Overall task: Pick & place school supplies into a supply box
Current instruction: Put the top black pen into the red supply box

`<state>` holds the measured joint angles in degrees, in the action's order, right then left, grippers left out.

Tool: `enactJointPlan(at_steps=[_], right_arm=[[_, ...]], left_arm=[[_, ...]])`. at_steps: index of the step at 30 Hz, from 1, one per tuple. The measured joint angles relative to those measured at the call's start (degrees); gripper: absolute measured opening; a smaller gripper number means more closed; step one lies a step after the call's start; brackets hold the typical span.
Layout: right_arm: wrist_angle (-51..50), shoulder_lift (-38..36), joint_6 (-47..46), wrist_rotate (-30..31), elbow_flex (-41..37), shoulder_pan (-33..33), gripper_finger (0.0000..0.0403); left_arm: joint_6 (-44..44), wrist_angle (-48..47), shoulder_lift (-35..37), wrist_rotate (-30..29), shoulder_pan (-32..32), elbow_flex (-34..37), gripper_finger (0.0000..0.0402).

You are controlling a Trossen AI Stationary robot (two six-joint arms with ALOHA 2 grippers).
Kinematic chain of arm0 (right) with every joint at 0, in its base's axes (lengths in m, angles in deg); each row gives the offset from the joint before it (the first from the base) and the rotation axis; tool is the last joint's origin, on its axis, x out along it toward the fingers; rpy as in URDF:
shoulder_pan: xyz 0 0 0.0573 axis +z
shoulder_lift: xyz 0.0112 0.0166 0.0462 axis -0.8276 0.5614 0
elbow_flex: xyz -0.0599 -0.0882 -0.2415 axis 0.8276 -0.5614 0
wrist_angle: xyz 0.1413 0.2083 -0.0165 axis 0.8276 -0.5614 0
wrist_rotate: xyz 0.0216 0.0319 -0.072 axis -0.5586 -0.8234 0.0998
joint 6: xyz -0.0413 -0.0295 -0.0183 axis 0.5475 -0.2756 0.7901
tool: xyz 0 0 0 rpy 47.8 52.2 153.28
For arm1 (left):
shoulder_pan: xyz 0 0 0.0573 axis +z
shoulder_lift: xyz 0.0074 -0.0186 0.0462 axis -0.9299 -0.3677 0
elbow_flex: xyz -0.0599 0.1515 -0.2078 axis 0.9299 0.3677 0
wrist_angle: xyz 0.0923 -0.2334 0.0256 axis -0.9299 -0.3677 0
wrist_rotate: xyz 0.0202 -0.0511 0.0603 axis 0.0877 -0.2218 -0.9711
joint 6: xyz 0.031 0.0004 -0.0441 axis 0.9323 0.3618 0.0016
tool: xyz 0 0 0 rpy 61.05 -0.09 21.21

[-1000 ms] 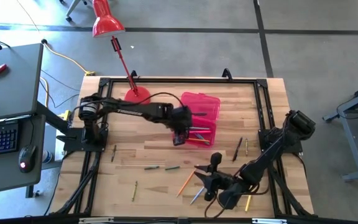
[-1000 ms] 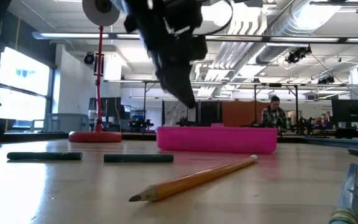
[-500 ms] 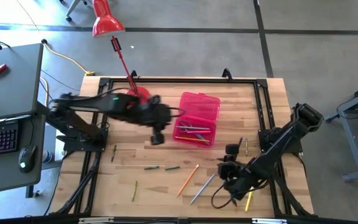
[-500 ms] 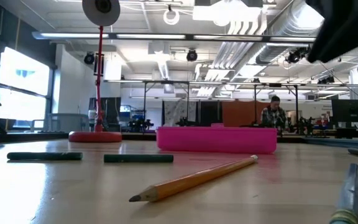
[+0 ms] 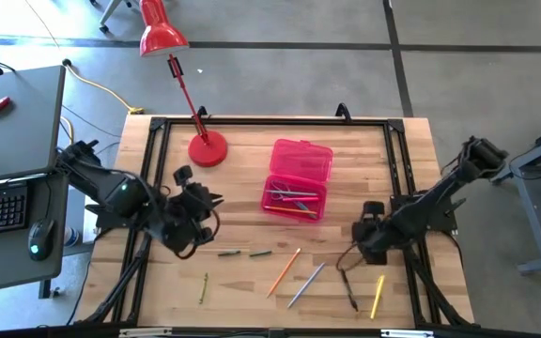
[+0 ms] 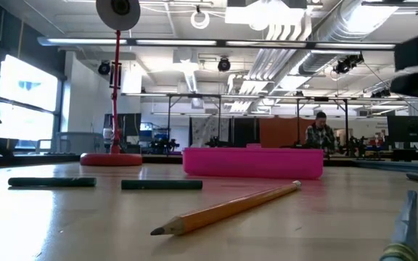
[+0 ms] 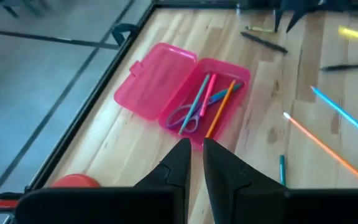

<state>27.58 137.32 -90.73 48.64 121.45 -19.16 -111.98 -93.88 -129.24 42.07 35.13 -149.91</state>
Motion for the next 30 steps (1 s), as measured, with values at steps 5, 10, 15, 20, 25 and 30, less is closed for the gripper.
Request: enactJointPlan(at_steps=[5, 10, 15, 20, 25, 30], right_arm=[[2.46, 0.25, 9.97, -3.5, -0.34, -5.95, 0.0087], [9.22, 2.09, 21.76, -3.15, -0.28, -10.15, 0.0087], [10.07, 4.43, 25.07, -8.51, -0.3, -12.04, 0.0087], [10.16, 5.9, 25.57, -10.68, -0.28, -11.79, 0.0087], [10.03, 7.08, 25.72, -10.09, -0.28, -11.8, 0.0086], [10.15, 10.23, 25.72, -10.87, -0.22, -11.8, 0.0086]], left_arm=[[-0.85, -0.01, -0.44, -1.55, -0.47, 0.91, 0.0069], [-0.73, -0.13, -0.4, -4.05, -0.46, 0.98, 0.0067], [-0.89, -2.97, -0.42, -4.97, -0.46, 0.98, 0.0069], [-2.31, -4.29, -0.42, -5.6, -0.46, 0.95, 0.0069], [-2.38, -4.57, -0.42, -5.62, -0.46, 0.95, 0.0069], [-2.38, -4.55, -0.42, -5.14, -0.46, 0.95, 0.0069]])
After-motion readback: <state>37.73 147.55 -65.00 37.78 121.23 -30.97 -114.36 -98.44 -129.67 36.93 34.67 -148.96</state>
